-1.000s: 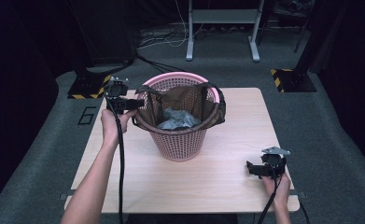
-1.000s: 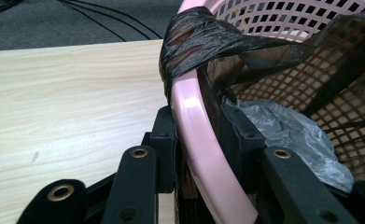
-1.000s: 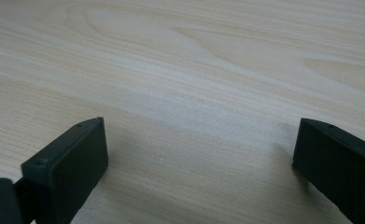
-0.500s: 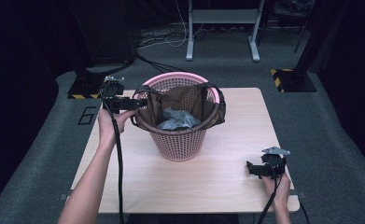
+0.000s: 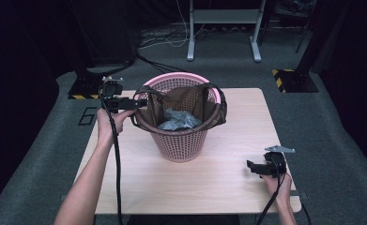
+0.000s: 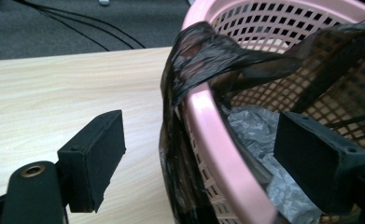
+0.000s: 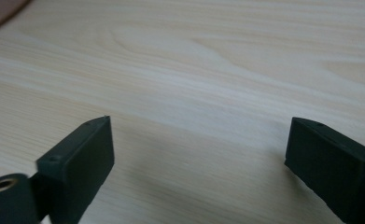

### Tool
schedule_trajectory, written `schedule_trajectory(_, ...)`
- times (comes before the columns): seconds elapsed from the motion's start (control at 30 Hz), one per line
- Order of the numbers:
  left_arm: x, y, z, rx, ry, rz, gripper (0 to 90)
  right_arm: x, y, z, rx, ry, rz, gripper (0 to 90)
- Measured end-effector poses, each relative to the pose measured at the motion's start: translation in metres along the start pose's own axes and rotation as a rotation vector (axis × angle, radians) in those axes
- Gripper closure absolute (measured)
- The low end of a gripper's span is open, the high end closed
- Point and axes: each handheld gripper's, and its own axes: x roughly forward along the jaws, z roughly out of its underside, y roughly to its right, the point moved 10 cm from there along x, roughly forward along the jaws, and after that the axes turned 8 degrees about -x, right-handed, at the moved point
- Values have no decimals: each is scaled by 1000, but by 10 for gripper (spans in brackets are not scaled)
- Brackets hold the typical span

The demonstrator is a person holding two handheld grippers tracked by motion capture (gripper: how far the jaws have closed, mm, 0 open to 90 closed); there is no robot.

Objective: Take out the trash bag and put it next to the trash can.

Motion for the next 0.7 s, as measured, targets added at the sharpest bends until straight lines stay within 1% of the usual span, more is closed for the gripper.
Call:
schedule_trajectory(0.1,4,-3,-1,3,-5,-2,163,-10,-15,-26,-36,22,-44,131)
schedule_trajectory(0.2,7,-6,-3,1,-6,-1,172,-22,-29,-60,-68,55,-87,157)
schedule_trajectory(0.3,9,-7,-5,-2,-7,1,202,-36,-40,-97,-99,84,-109,200)
schedule_trajectory(0.4,12,-6,-6,3,-13,8,237,-48,-48,-132,-128,107,-114,215)
schedule_trajectory(0.43,12,-6,-8,4,-12,9,245,-51,-50,-142,-132,110,-121,220)
schedule_trajectory(0.5,12,-6,-11,7,-9,14,252,-57,-54,-162,-143,122,-118,222)
schedule_trajectory(0.57,11,-4,-14,4,-7,16,275,-62,-56,-179,-150,133,-116,233)
schedule_trajectory(0.63,10,-3,-18,14,1,19,279,-65,-58,-194,-153,136,-121,234)
schedule_trajectory(0.7,10,0,-20,16,1,25,309,-68,-60,-207,-155,146,-126,246)
